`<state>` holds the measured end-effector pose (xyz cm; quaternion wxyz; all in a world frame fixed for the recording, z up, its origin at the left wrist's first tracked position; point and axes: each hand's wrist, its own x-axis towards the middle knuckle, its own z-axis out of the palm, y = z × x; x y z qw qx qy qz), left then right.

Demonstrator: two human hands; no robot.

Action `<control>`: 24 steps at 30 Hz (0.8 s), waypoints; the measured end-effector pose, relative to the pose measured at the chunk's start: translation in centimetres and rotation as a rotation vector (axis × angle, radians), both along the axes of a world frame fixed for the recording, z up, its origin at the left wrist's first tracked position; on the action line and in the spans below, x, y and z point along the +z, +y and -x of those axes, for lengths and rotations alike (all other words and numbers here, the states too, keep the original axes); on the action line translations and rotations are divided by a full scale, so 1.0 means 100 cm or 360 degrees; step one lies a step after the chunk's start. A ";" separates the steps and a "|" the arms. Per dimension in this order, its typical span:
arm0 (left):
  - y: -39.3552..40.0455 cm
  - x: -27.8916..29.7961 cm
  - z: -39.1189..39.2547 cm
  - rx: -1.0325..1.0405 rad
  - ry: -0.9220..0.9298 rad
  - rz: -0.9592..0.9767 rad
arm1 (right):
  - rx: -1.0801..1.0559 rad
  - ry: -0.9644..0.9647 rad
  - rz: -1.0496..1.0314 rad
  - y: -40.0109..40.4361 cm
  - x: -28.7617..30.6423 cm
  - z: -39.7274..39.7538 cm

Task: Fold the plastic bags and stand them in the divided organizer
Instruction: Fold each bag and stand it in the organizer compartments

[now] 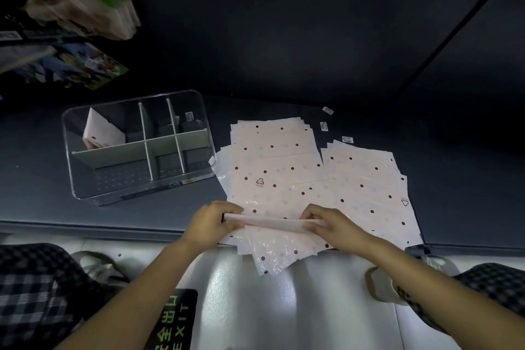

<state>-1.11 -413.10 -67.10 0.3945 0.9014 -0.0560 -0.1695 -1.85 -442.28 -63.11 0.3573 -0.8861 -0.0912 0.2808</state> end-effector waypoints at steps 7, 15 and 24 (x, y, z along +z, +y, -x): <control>-0.001 0.007 -0.007 0.0165 0.0379 0.0701 | -0.0577 0.0170 -0.0295 -0.008 -0.010 -0.010; -0.013 0.002 -0.008 0.0432 0.0334 0.0633 | -0.1042 0.0051 -0.0213 -0.001 -0.029 -0.016; -0.034 0.003 0.001 0.0329 -0.0355 -0.0366 | -0.1008 -0.0074 0.0227 0.009 -0.041 -0.029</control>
